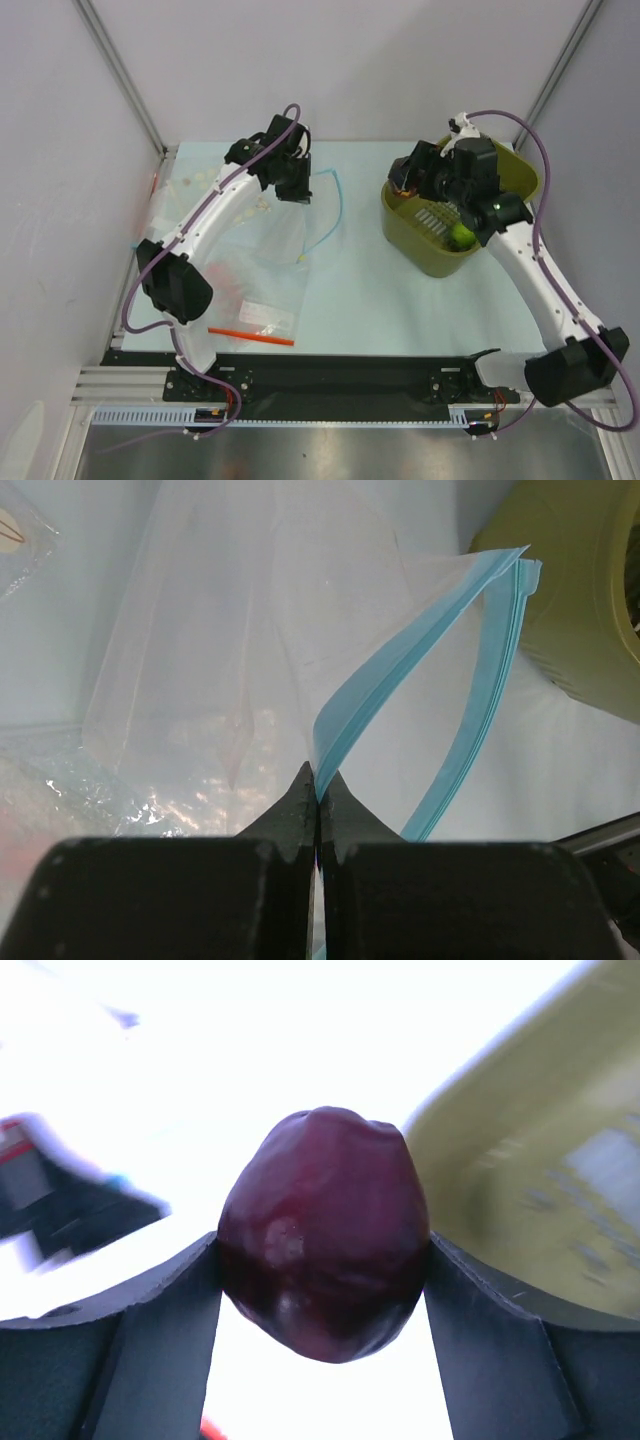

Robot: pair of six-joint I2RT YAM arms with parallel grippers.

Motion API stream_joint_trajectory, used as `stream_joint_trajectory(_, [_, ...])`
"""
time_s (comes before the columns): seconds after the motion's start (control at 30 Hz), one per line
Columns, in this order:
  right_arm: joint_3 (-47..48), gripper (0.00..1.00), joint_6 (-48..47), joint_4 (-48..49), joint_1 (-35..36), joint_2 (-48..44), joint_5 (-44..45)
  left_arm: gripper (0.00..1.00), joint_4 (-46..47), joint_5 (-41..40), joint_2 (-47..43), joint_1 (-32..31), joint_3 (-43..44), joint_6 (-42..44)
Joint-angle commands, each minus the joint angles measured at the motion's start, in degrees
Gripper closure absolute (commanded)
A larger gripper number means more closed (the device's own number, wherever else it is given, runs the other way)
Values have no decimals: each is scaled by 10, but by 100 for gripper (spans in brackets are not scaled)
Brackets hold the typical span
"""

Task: Place the food in the zip-top bag and seal the zipper
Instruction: Pick up the fake fruit from the bin, then place the fake fruit in the zipper food storage bag.

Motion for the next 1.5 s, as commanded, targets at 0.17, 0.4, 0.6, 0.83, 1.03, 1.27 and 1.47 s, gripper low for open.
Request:
stream_joint_trajectory(0.17, [-46,61,-2,99,142,-48,-69,100,-8,62,-55,0,-6,-8])
stream_joint_trajectory(0.4, [-50,61,1,146,221,-12,-63,100,-5,95,-77,-1,-17,-28])
stream_joint_trajectory(0.6, [-36,62,10,132,248,38,1,100,-11,113,-96,-4,-23,-24])
stream_joint_trajectory(0.83, [-2,62,46,79,246,83,86,100,-11,134,-110,-5,-26,-32])
stream_joint_trajectory(1.03, [-1,41,56,99,247,97,73,100,5,177,-118,-5,-48,-48])
stream_joint_trajectory(1.27, [0,2,47,101,246,81,55,100,25,183,-133,-3,-70,-62])
stream_joint_trajectory(1.47, [3,2,36,86,232,50,67,100,2,138,-126,-1,-29,-45])
